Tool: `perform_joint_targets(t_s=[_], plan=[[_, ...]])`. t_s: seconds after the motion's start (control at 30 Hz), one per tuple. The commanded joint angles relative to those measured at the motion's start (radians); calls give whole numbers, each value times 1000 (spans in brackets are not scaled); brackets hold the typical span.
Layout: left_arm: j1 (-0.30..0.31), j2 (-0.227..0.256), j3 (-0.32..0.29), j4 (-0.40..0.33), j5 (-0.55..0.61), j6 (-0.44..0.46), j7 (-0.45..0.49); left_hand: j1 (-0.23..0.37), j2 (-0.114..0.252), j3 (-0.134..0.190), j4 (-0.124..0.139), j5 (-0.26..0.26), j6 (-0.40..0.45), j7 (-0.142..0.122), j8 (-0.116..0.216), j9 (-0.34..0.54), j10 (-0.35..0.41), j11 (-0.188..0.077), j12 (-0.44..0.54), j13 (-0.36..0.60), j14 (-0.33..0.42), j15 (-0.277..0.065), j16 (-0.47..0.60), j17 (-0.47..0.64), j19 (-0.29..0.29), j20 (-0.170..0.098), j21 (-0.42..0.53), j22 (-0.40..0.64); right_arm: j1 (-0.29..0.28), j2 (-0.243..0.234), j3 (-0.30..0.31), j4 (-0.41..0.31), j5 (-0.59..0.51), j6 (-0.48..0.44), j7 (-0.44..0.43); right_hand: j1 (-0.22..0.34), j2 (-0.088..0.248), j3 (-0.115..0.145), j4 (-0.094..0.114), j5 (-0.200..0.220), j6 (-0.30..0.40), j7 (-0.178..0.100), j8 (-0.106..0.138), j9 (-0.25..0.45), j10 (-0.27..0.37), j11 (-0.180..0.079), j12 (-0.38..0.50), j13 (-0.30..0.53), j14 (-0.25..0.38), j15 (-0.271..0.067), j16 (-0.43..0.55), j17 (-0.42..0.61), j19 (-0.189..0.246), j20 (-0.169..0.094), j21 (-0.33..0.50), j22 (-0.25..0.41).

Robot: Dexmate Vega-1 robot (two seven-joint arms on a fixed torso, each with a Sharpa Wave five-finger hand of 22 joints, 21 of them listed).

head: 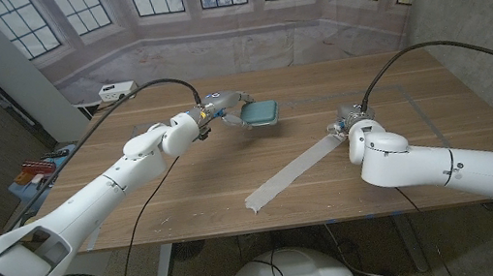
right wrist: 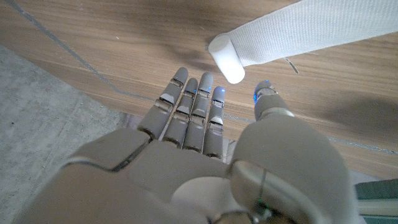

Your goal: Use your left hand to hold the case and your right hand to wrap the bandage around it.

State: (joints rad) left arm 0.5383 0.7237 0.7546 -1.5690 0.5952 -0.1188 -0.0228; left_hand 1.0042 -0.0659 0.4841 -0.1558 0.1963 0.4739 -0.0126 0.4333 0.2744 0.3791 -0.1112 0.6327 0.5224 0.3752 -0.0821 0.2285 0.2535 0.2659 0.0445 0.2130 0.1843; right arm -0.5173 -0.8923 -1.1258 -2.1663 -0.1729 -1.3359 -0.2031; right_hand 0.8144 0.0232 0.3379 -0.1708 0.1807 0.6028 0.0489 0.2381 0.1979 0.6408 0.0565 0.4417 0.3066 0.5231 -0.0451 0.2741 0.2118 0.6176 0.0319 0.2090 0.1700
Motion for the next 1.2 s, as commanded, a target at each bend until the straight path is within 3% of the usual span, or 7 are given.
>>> perform_joint_targets(t_s=[0.03, 1.2], plan=[[-1, -1, 1, 3, -3, -2, -4, 5, 44, 13, 3, 4, 112, -38, 189, 10, 62, -50, 3, 5, 12, -1, -7, 2, 3, -3, -3, 1, 14, 13, -28, 35, -3, 11, -6, 12, 0, -2, 4, 4, 17, -4, 0, 3, 13, 0, 11, 6, 18, -1, 6, 4, 9, -6, -2, 4], [-27, -14, 15, 46, -12, -33, -14, 5, 47, 10, 3, 4, 128, -46, 212, 3, 63, -53, -2, 14, 11, -4, -10, 6, -4, -6, -5, 1, 11, 57, -60, 110, -77, 28, -25, 50, -13, -17, 4, 4, 116, -25, 6, 8, 92, -23, 75, 33, 100, -46, 35, 20, 53, -24, 5, 5]])
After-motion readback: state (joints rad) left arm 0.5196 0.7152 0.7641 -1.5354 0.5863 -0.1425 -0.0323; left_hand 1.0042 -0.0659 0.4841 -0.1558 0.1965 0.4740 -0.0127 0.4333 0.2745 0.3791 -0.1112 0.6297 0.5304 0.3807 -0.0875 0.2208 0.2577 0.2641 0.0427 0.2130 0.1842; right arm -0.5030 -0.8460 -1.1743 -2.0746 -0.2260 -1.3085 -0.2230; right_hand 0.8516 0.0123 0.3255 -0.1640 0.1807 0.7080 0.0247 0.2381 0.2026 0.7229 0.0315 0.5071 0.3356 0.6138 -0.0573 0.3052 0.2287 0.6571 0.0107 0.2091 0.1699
